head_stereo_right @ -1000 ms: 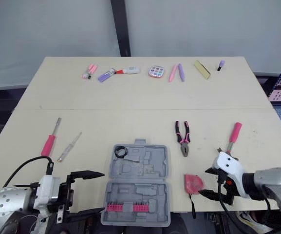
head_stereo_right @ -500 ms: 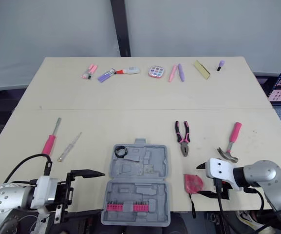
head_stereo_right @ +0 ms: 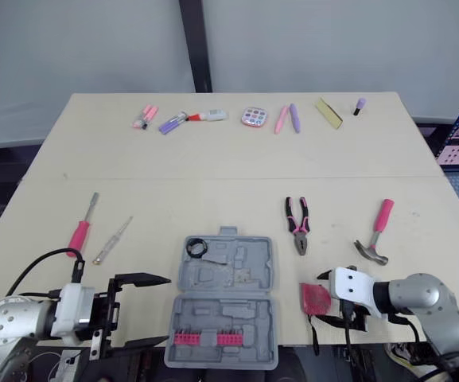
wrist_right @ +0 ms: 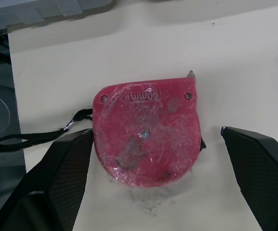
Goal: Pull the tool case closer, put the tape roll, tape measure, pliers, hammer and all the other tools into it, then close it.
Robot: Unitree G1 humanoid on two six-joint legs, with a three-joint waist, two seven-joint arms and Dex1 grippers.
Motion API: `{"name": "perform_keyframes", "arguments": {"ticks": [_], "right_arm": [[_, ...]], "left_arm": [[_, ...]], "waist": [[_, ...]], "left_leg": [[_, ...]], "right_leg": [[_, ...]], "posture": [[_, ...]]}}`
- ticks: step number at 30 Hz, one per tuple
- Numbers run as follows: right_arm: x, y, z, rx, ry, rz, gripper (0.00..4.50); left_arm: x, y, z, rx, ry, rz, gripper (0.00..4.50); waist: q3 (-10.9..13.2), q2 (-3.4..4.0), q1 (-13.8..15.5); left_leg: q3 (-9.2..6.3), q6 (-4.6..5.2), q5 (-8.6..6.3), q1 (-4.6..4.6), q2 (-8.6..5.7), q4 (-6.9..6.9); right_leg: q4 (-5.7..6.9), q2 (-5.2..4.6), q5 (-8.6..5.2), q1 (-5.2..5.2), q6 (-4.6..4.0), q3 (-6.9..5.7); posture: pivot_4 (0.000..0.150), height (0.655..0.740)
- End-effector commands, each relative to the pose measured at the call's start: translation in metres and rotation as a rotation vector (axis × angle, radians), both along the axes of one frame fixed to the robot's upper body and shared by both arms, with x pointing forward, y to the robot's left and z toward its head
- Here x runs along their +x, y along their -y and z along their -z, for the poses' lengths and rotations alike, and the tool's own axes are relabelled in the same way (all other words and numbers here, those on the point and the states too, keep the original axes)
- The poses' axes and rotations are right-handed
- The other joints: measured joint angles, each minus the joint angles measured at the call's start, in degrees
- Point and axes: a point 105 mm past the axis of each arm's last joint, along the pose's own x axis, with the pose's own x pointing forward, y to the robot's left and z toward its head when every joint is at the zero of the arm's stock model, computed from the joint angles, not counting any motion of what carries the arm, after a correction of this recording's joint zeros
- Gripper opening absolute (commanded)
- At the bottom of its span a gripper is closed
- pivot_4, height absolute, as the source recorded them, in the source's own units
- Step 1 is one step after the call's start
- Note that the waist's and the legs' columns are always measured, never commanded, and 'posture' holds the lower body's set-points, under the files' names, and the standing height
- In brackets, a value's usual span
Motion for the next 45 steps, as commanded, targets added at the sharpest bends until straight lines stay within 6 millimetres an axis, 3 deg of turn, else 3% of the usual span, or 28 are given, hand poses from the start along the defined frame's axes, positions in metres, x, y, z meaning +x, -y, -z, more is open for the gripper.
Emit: {"name": "perform_keyframes", "arguments": {"ticks": [1,10,15,23,30,32,37,39,45], "right_arm": [[0.0,-0.001,-0.001,-0.001,0.018,-0.009,4.47],[0.003,-0.003,0.003,0.003,0.012,0.016,4.47],[0.001,-0.005,0.002,0.018,0.017,0.005,2.99],[0.004,-0.003,-0.009,0.0,0.006,0.015,2.99],[0.024,-0.041,-0.067,-0.022,0.035,-0.099,2.99],[0.029,-0.048,-0.075,-0.052,0.03,-0.103,2.99],[0.041,-0.066,-0.089,-0.218,0.0,-0.142,2.99],[0.048,-0.083,-0.093,-0.238,0.014,-0.161,2.99],[0.06,-0.114,-0.094,-0.324,-0.016,-0.149,2.99]], "left_arm": [[-0.001,0.001,-0.005,-0.013,0.017,0.005,4.5],[-0.003,0.001,-0.005,-0.009,0.012,0.001,4.5],[-0.004,0.001,-0.005,-0.012,0.007,-0.002,4.5],[-0.003,0.0,-0.005,-0.028,-0.002,-0.023,4.5],[0.008,-0.01,-0.007,-0.031,0.002,-0.074,4.5],[0.011,-0.014,-0.008,-0.022,0.005,-0.084,4.5],[0.018,-0.031,-0.007,-0.001,-0.011,-0.137,4.5],[0.017,-0.036,-0.003,0.014,-0.014,-0.152,4.5],[0.019,-0.037,-0.005,0.004,0.0,-0.175,4.5]], "waist": [[0.0,0.0,0.0],[0.0,0.01,0.0],[0.0,0.0,-0.01],[0.0,0.0,-0.01],[0.01,0.08,-0.33],[0.01,0.08,-0.19],[0.04,0.13,0.0],[0.04,0.13,-0.23],[0.04,0.13,-1.32]], "left_leg": [[0.0,0.0,0.0,0.0,0.0,0.0],[0.0,0.0,0.0,0.0,0.0,0.0],[0.0,0.0,0.0,0.0,0.0,0.0],[0.0,0.0,0.0,0.01,0.0,0.01],[0.0,0.0,0.0,0.02,0.02,0.01],[-0.01,0.0,0.0,0.0,0.02,0.01],[-0.01,0.0,0.0,-0.09,0.01,0.05],[-0.04,0.0,0.0,-0.08,0.01,0.04],[-0.03,-0.02,0.01,-0.15,0.02,-0.06]], "right_leg": [[0.0,0.0,0.0,0.0,0.0,0.0],[0.01,0.0,0.0,0.0,0.0,0.0],[0.01,0.0,0.0,0.01,0.0,0.0],[0.01,0.0,0.0,0.01,0.0,0.0],[0.07,0.03,0.0,-0.03,0.0,0.03],[0.06,0.02,0.0,-0.04,0.0,0.01],[0.07,-0.01,0.0,-0.14,0.0,0.0],[0.07,-0.01,0.0,-0.15,0.0,-0.01],[0.14,-0.02,-0.02,-0.3,-0.03,-0.01]], "posture": [[0.15,0.74],[0.15,0.74],[0.15,0.74],[0.15,0.74],[0.15,0.74],[0.15,0.74],[0.15,0.74],[0.15,0.74],[0.15,0.74]]}}
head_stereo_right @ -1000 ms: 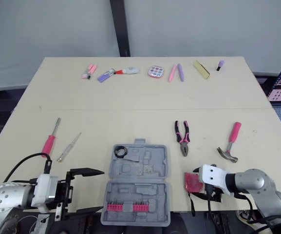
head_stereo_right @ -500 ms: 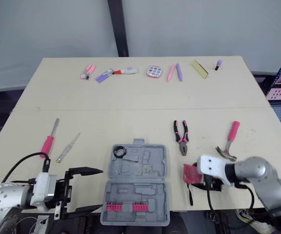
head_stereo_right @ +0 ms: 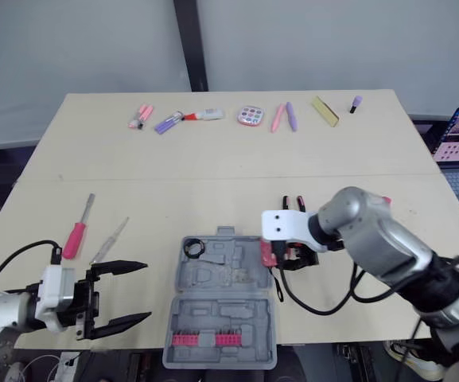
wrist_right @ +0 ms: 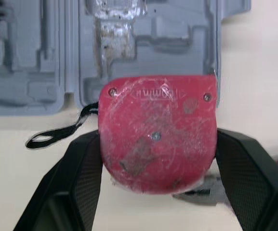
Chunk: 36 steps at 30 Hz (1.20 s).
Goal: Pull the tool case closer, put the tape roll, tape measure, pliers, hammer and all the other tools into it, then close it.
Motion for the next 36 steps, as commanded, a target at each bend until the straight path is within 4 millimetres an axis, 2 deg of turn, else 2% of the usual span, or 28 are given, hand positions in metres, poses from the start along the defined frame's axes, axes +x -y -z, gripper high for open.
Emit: {"name": "perform_keyframes", "arguments": {"ticks": [1,10,20,36], "right_arm": [[0.005,-0.012,-0.002,-0.051,-0.008,0.031,2.99],[0.019,-0.041,0.008,-0.126,0.008,0.036,2.99],[0.031,-0.057,0.014,-0.156,0.044,0.011,2.99],[0.032,-0.059,0.019,-0.177,0.044,-0.019,2.99]], "left_arm": [[-0.001,0.002,-0.006,-0.001,0.036,0.001,4.5],[-0.002,0.003,-0.005,0.001,0.038,-0.007,4.5],[-0.004,0.0,-0.003,0.025,0.037,-0.017,4.5],[-0.008,0.002,-0.001,0.024,0.034,-0.033,4.5]], "waist": [[0.0,0.0,-0.27],[0.0,0.0,-0.46],[0.0,0.0,-0.7],[0.0,0.0,-0.78]], "left_leg": [[0.0,0.0,0.0,-0.01,-0.01,0.0],[0.12,-0.05,0.03,-0.17,0.0,0.0],[0.32,-0.06,0.04,-0.22,0.0,0.01],[0.36,-0.06,0.03,-0.21,-0.01,0.01]], "right_leg": [[0.02,-0.01,0.0,-0.01,0.0,0.0],[0.34,-0.03,-0.02,-0.48,-0.04,0.01],[0.62,-0.1,-0.02,-0.77,-0.05,-0.03],[0.71,-0.19,-0.03,-0.82,-0.07,-0.19]], "posture": [[0.15,0.74],[0.15,0.74],[0.15,0.74],[0.15,0.74]]}}
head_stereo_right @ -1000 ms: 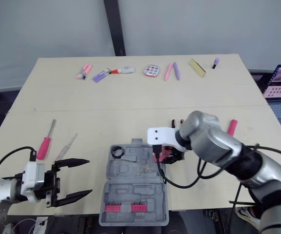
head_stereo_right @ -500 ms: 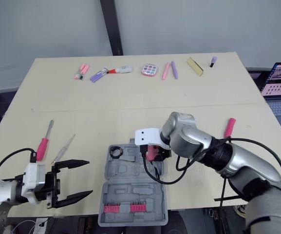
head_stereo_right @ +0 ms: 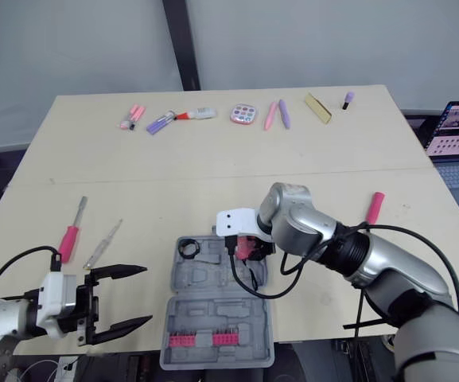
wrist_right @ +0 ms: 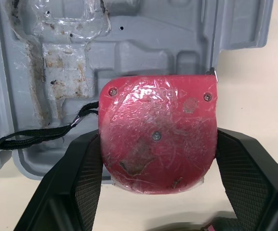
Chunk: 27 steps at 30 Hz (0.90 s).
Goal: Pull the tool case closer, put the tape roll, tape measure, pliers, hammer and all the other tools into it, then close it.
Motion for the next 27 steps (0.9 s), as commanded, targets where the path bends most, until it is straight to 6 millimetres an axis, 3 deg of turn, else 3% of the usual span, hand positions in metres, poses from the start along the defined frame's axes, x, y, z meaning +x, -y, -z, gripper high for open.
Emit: {"name": "perform_keyframes", "arguments": {"ticks": [1,27], "right_arm": [[-0.0022,-0.0021,-0.0049,-0.009,0.018,-0.03,2.99],[-0.0077,-0.0036,-0.0002,-0.009,-0.007,-0.034,2.99]], "left_arm": [[-0.0019,0.0004,-0.0059,0.004,0.031,-0.001,4.5],[-0.0045,0.0026,-0.0036,0.003,0.022,0.007,4.5]], "waist": [[0.0,0.0,0.01],[0.0,0.0,0.0]], "left_leg": [[0.0,0.0,0.0,0.0,0.0,0.0],[0.0,0.0,0.0,0.0,0.0,0.0]], "right_leg": [[0.0,0.0,0.0,0.0,0.0,0.0],[0.0,0.0,0.0,0.0,-0.01,0.0]], "posture": [[0.15,0.74],[0.15,0.74]]}}
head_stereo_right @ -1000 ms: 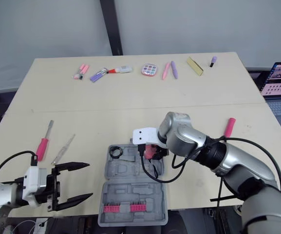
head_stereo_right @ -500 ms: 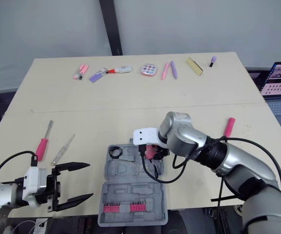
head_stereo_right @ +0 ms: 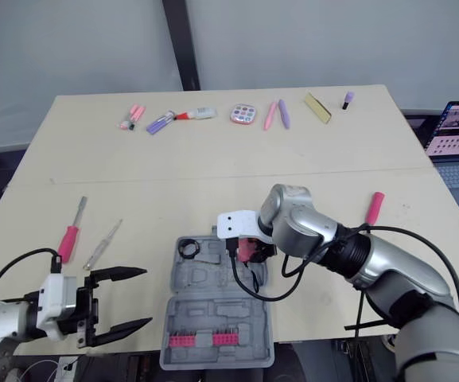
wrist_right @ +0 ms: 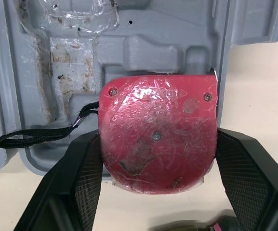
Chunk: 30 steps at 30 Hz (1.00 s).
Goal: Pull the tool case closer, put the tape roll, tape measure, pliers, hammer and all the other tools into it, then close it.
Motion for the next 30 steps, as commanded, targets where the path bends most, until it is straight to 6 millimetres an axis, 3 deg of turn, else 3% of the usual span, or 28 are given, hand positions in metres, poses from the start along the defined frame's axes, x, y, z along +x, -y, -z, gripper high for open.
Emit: {"name": "perform_keyframes", "arguments": {"ticks": [1,2,4,14,21,24,28,30], "right_arm": [[-0.004,-0.005,-0.002,0.002,0.006,-0.03,3.49],[-0.004,-0.006,-0.002,0.005,0.011,-0.035,4.02],[-0.004,-0.007,-0.004,0.009,0.016,-0.04,4.47],[-0.005,-0.005,-0.027,0.092,0.024,-0.015,4.47],[-0.007,0.014,-0.032,0.425,0.008,-0.041,4.47],[-0.004,0.022,-0.027,0.522,-0.002,0.006,3.61],[0.001,0.022,-0.03,0.663,0.077,-0.016,1.73],[0.003,0.024,-0.027,0.681,0.075,-0.001,1.73]], "left_arm": [[-0.002,0.003,-0.006,0.003,0.036,0.012,4.5],[-0.002,0.003,-0.006,0.003,0.036,0.012,4.5],[-0.002,0.003,-0.006,0.003,0.036,0.013,4.5],[0.001,0.003,-0.008,0.002,0.045,0.016,4.5],[0.004,0.007,-0.013,-0.042,0.047,0.012,4.5],[0.005,0.008,-0.012,-0.041,0.048,0.015,4.5],[0.007,0.009,-0.012,-0.043,0.052,0.019,4.5],[0.007,0.009,-0.013,-0.042,0.053,0.02,4.5]], "waist": [[0.0,0.0,0.01],[0.0,0.0,0.0],[0.0,0.0,0.0],[0.0,0.0,0.03],[-0.04,-0.07,0.46],[-0.03,-0.07,0.43],[-0.04,-0.07,0.09],[-0.04,-0.07,0.07]], "left_leg": [[0.0,0.0,0.0,0.0,0.0,0.0],[0.0,0.0,0.0,0.0,0.0,0.0],[0.0,0.0,0.0,0.0,0.0,0.0],[0.0,0.0,0.0,0.0,0.0,0.0],[0.02,0.04,-0.02,0.0,-0.01,0.04],[0.03,0.04,-0.02,0.01,-0.01,0.07],[0.05,0.03,-0.02,0.06,0.01,0.03],[0.05,0.03,-0.02,0.06,0.01,0.01]], "right_leg": [[0.0,0.0,0.0,0.0,0.0,0.0],[0.0,0.0,0.0,0.0,0.0,0.0],[0.0,0.0,0.0,0.0,0.0,0.0],[0.0,0.0,0.0,0.01,0.0,0.0],[-0.12,-0.03,0.0,0.12,0.01,-0.05],[-0.09,-0.03,0.0,0.14,0.01,-0.05],[-0.05,-0.01,0.0,0.11,0.01,-0.03],[-0.06,-0.01,0.0,0.11,0.01,-0.03]], "posture": [[0.15,0.74],[0.15,0.74],[0.15,0.74],[0.15,0.74],[0.15,0.74],[0.15,0.74],[0.15,0.74],[0.15,0.74]]}}
